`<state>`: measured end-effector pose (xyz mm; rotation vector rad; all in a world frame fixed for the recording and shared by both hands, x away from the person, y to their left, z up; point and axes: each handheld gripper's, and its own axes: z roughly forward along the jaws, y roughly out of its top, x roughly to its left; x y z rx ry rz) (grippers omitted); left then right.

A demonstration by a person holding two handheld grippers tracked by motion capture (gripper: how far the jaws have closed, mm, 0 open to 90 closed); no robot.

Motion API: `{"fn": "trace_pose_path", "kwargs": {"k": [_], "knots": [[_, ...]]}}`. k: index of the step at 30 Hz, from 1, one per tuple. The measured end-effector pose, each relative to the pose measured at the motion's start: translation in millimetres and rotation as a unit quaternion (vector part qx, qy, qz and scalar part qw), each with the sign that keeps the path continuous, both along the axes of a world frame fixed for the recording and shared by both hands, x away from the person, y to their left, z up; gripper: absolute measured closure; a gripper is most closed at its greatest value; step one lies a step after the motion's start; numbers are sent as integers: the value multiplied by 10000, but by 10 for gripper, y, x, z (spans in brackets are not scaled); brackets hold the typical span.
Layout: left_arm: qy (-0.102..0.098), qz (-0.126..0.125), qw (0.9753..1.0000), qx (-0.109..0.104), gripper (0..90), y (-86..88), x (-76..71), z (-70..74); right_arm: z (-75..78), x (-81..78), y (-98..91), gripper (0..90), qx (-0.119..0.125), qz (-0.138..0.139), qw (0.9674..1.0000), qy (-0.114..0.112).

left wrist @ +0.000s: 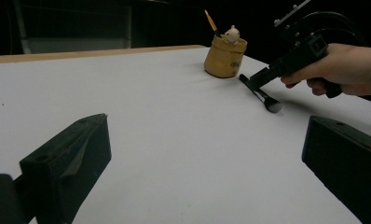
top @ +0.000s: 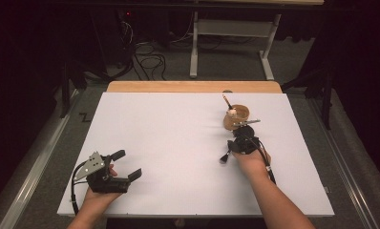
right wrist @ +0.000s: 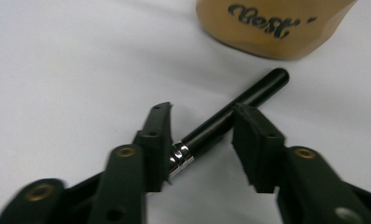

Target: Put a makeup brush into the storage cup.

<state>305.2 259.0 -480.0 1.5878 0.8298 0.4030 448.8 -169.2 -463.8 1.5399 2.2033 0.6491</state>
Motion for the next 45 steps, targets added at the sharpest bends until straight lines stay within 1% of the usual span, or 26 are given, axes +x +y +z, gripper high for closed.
{"fn": "trace_pose_path", "kwargs": {"k": [1, 3, 4, 6, 9, 11, 15, 18, 20, 25, 28, 29, 30, 31, 32, 36, 37, 38, 39, 45], "knots": [[3, 5, 10000, 9, 20, 2, -1, 1, -12, 5, -4, 526, -1, 13, 10000, 13], [3, 9, 10000, -9, 20, 4, 1, -1, -20, 6, -7, 528, 28, -7, 10000, 20], [6, 13, 10000, -12, 20, 5, 2, -2, -21, 5, -7, 538, 31, -9, 10000, 25], [3, 9, 10000, -11, 20, 3, 2, -2, -20, 0, -4, 586, 15, -30, 10000, 28], [4, 8, 10000, -1, 20, 1, 1, -2, -16, -9, 8, 619, -1, 13, 10000, 24], [2, 11, 10000, -11, 20, 2, 1, -1, -14, -14, 15, 627, -44, 20, 10000, 6], [1, 11, 10000, -12, 21, 3, 1, -1, -6, -20, 9, 643, -35, -3, 10000, 45], [6, 9, 10000, -4, 21, 1, 2, -2, 2, -26, -3, 666, -58, 24, 10000, 32], [4, 12, 10000, -6, 21, 3, 2, -2, 15, -33, -10, 701, -74, 18, 10000, 6], [7, 23, 10000, -15, 21, 7, 5, -2, 23, -54, -20, 724, -92, 34, 10000, 7], [4, 17, 10000, -21, 24, 3, 3, -2, 24, -61, -19, 723, -106, 75, 9999, 25], [-2, 18, 10000, -21, 24, 4, 2, -1, 20, -59, -23, 701, -117, 89, 9999, 33], [-3, 21, 10000, -19, 24, 6, 2, 0, 7, -53, -25, 666, -105, 94, 9999, 101], [-4, 26, 10000, -20, 24, 7, 2, 1, -14, -51, -26, 659, -97, 78, 9998, 138], [-2, 30, 10000, -22, 24, 8, 2, 1, -19, -55, -24, 662, -122, 88, 9998, 111], [-2, 34, 10000, -20, 24, 7, 4, -1, -12, -60, -19, 737, -157, 159, 9997, 119], [-6, 34, 10000, -31, 24, 4, 4, -1, -11, -64, -15, 782, -154, 190, 9996, 128], [-7, 34, 10000, -26, 24, 3, 4, -1, -9, -69, -7, 801, -175, 232, 9995, 136], [-8, 31, 10000, -16, 24, 4, 3, -1, -10, -73, 6, 802, -234, 246, 9994, 116], [-9, 45, 10000, -24, 25, 5, 3, 0, -7, -68, -3, 803, -211, 277, 9993, 139]]}}
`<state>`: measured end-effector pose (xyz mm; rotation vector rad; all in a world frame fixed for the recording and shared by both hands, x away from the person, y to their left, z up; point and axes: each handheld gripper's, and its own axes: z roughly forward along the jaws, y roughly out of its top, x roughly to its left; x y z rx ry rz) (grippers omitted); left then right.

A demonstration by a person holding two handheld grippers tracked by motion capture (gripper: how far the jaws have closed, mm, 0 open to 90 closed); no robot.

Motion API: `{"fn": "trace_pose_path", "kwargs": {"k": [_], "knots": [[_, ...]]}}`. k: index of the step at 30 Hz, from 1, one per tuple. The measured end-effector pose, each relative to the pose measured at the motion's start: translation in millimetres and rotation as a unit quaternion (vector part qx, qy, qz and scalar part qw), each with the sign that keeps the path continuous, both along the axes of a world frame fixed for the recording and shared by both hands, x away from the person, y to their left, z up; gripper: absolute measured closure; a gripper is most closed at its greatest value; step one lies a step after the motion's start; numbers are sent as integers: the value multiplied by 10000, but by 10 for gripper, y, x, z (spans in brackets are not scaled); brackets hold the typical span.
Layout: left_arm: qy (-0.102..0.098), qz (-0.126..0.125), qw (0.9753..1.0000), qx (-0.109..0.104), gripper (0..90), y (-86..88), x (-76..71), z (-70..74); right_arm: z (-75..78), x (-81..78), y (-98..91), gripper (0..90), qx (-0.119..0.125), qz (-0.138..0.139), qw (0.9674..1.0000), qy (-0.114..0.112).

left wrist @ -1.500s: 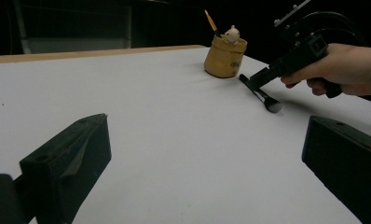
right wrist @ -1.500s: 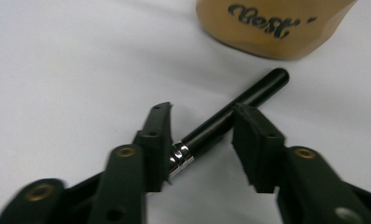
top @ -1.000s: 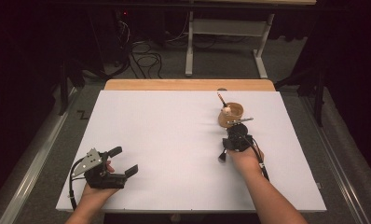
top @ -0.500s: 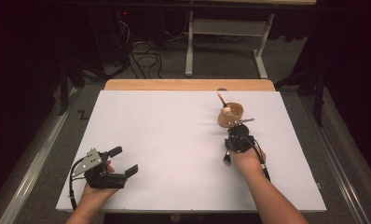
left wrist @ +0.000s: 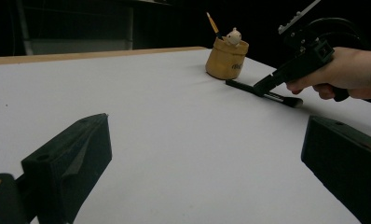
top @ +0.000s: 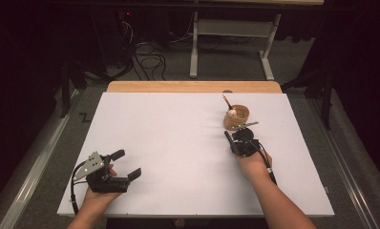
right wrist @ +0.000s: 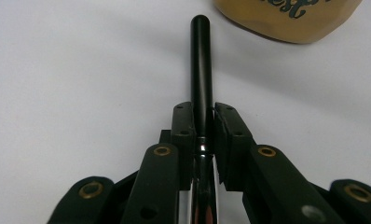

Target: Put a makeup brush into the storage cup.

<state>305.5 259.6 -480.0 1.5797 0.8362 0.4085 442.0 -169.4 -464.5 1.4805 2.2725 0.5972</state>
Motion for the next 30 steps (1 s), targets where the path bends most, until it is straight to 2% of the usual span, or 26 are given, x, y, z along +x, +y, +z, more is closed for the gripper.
{"fn": "trace_pose_path", "kwargs": {"k": [7, 17, 30], "knots": [[4, -5, 10000, 8, 25, -2, 0, -1, -2, 2, -12, 803, 14, 66, 10000, -2], [14, -2, 10000, 22, 25, 1, 4, -6, 3, -6, -20, 804, 4, 185, 9997, -127], [27, -9, 10000, 27, 29, 2, 7, -11, 101, -121, -58, 804, 274, 424, 9978, -432]]}}
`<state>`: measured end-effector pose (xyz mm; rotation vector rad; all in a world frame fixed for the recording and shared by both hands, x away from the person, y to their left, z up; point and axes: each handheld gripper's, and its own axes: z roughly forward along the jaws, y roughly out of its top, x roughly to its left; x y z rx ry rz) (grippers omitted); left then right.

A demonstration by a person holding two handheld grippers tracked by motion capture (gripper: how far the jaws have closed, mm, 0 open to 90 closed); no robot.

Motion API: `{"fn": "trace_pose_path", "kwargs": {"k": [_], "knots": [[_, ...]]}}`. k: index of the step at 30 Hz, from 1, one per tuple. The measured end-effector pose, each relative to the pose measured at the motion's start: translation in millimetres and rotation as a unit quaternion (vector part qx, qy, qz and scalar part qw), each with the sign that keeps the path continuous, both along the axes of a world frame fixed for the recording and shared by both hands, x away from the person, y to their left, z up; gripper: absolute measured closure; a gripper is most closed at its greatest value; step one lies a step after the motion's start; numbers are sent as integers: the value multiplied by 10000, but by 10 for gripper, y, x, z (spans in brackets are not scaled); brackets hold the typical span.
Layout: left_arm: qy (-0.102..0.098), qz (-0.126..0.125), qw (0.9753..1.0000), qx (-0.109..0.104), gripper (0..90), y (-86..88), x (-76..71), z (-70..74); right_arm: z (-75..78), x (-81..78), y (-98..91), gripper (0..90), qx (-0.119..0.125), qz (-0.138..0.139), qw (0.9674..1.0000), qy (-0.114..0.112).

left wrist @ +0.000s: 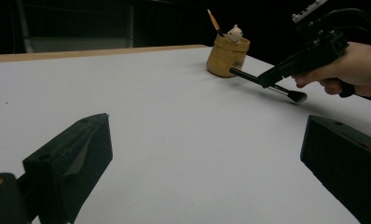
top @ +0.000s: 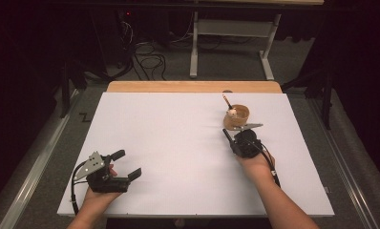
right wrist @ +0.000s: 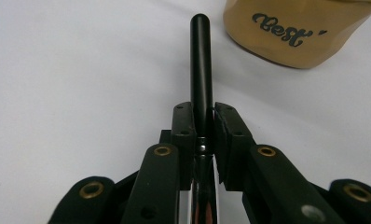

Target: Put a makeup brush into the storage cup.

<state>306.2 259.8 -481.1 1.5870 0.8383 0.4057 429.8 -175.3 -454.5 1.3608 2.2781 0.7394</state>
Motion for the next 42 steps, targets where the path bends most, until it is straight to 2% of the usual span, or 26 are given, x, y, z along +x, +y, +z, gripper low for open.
{"fn": "trace_pose_path", "kwargs": {"k": [6, 11, 16, 20, 26, 27, 29, 34, 42], "knots": [[1, 15, 10000, 11, 29, 8, 0, -3, 3, -59, -43, 804, 81, 46, 9998, -177], [8, 8, 10000, 33, 29, 4, 1, -5, 25, -113, -78, 804, 291, 93, 9987, -403], [34, 23, 10000, 37, 30, 9, 4, -11, 47, -193, -120, 804, 626, 108, 9955, -709], [115, -12, 9999, 14, 36, 15, 12, -8, 45, -261, -139, 804, 733, 190, 9927, -937], [120, 24, 9999, 44, 36, 13, 11, -10, 18, -347, -190, 804, 1141, 205, 9849, -1284], [122, 30, 9999, 50, 36, 13, 12, -11, 18, -362, -201, 804, 1145, 255, 9836, -1370], [120, 55, 9999, 39, 36, 12, 12, -13, 15, -394, -212, 805, 1289, 259, 9799, -1501], [101, 90, 9999, 18, 36, 19, -1, -9, -2, -497, -257, 804, 1393, 333, 9728, -1819], [154, 127, 9998, 52, 38, 19, 5, -17, 1, -667, -322, 804, 1691, 524, 9573, -2285]]}}
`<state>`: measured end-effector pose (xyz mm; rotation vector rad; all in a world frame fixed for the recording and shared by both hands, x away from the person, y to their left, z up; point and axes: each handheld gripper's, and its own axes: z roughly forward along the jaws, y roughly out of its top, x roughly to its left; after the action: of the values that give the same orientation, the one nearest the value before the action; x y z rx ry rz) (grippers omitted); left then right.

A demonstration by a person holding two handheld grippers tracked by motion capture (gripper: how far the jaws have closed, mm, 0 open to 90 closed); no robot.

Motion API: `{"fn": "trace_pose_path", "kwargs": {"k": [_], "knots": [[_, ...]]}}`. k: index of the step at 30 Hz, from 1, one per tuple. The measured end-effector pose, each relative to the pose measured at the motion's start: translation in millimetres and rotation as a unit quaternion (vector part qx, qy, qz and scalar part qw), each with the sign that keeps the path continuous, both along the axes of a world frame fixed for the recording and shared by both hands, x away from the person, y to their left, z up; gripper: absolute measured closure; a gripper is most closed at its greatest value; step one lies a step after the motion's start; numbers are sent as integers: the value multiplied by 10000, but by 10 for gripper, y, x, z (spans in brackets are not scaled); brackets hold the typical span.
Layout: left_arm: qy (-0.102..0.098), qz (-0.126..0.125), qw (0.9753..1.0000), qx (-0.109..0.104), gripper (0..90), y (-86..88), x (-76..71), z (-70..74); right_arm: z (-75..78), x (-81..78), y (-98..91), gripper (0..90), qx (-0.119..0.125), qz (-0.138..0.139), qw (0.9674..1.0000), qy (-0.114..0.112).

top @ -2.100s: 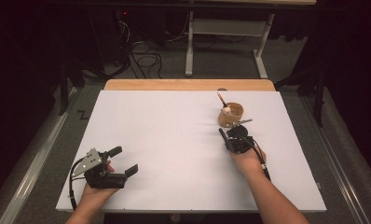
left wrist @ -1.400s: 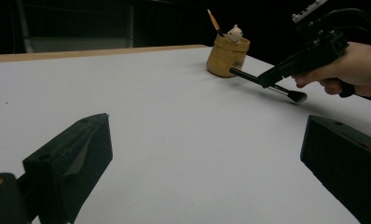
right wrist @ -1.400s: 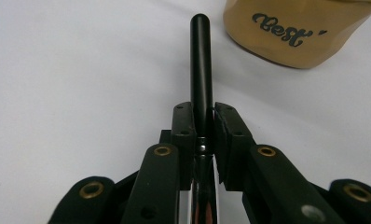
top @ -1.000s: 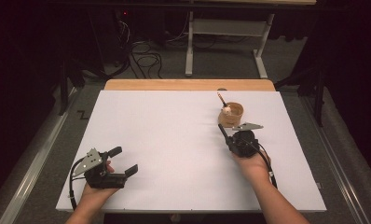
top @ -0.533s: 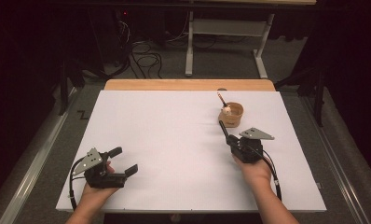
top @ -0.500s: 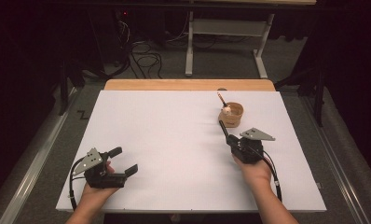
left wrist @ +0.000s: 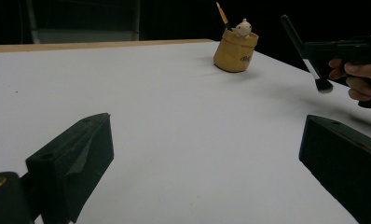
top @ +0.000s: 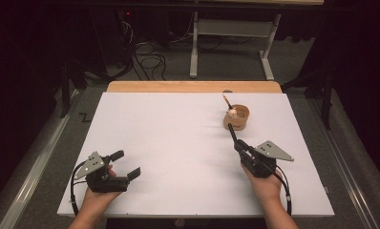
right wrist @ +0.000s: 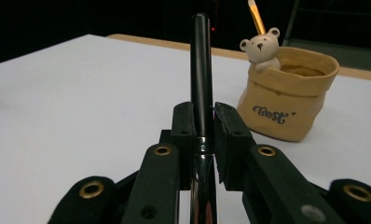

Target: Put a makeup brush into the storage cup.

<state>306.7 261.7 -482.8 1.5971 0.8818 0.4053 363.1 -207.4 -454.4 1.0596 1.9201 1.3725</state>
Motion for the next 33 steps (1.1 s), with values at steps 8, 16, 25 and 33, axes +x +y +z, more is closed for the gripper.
{"fn": "trace_pose_path", "kwargs": {"k": [8, 16, 25, 33], "knots": [[72, 10, 10000, 5, 29, -13, 13, -8, -51, -96, -68, 805, 241, 113, 9993, -252], [79, 10, 10000, -14, 29, -6, 12, -7, -16, -143, -92, 804, 412, 145, 9984, -365], [128, -36, 9999, -47, 33, -9, 17, -4, 5, -198, -69, 804, 455, 164, 9974, -528], [136, -130, 9998, 6, 59, -43, 18, 8, 16, -227, -31, 805, 404, 324, 9970, -572]]}}
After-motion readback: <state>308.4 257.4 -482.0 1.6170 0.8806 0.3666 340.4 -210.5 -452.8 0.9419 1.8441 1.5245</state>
